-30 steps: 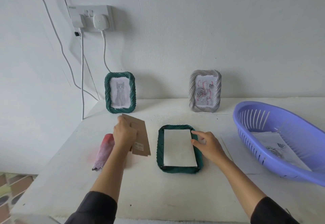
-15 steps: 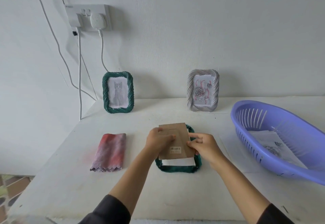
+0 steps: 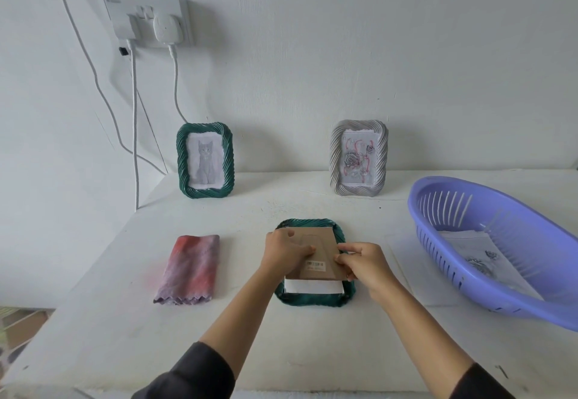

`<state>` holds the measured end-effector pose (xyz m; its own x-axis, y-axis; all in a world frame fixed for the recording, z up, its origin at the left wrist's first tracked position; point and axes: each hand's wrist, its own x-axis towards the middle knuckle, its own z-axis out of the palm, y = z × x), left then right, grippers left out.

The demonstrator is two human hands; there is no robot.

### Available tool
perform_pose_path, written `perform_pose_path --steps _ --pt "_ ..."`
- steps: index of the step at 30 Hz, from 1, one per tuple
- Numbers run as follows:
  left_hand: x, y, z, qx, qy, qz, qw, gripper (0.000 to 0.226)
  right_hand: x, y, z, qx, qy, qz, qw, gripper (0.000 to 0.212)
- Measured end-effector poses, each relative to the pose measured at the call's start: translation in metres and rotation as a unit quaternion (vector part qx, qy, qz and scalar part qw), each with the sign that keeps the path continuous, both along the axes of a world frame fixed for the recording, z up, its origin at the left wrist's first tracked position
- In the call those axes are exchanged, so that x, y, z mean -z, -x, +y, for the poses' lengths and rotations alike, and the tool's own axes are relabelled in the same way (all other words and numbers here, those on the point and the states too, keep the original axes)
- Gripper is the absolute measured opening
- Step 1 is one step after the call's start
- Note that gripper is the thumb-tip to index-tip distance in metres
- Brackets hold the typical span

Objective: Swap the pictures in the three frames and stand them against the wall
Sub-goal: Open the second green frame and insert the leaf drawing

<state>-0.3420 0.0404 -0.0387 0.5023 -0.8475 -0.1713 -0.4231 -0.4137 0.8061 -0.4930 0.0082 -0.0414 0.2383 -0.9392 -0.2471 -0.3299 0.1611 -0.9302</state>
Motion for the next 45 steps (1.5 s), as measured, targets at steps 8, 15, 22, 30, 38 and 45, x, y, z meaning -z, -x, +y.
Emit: perform_pose_path --steps 8,15,22,30,38,45 --pt "0.005 -0.004 0.004 0.026 -0.022 -0.107 0.994 0.060 0.002 -0.003 -0.001 -0.004 0.018 0.048 0.999 0.036" --pt "0.006 -0.003 0.009 0.064 -0.065 -0.182 0.979 0.048 -0.003 -0.005 -0.002 -0.050 0.081 0.156 0.983 0.029" --pt "0.005 -0.004 0.008 0.074 -0.071 -0.197 0.975 0.050 -0.007 -0.016 -0.009 -0.083 0.112 0.289 0.947 0.012" --pt "0.005 -0.004 0.008 0.071 -0.059 -0.177 0.980 0.051 -0.010 -0.021 -0.008 -0.094 0.127 0.366 0.917 0.022" --pt "0.002 -0.029 0.022 -0.005 -0.003 -0.108 0.994 0.025 -0.008 0.002 -0.010 -0.058 0.100 0.302 0.946 0.015" --pt "0.004 -0.032 0.035 0.053 -0.060 0.001 0.997 0.023 0.001 0.006 0.002 -0.074 0.060 0.284 0.954 0.015"
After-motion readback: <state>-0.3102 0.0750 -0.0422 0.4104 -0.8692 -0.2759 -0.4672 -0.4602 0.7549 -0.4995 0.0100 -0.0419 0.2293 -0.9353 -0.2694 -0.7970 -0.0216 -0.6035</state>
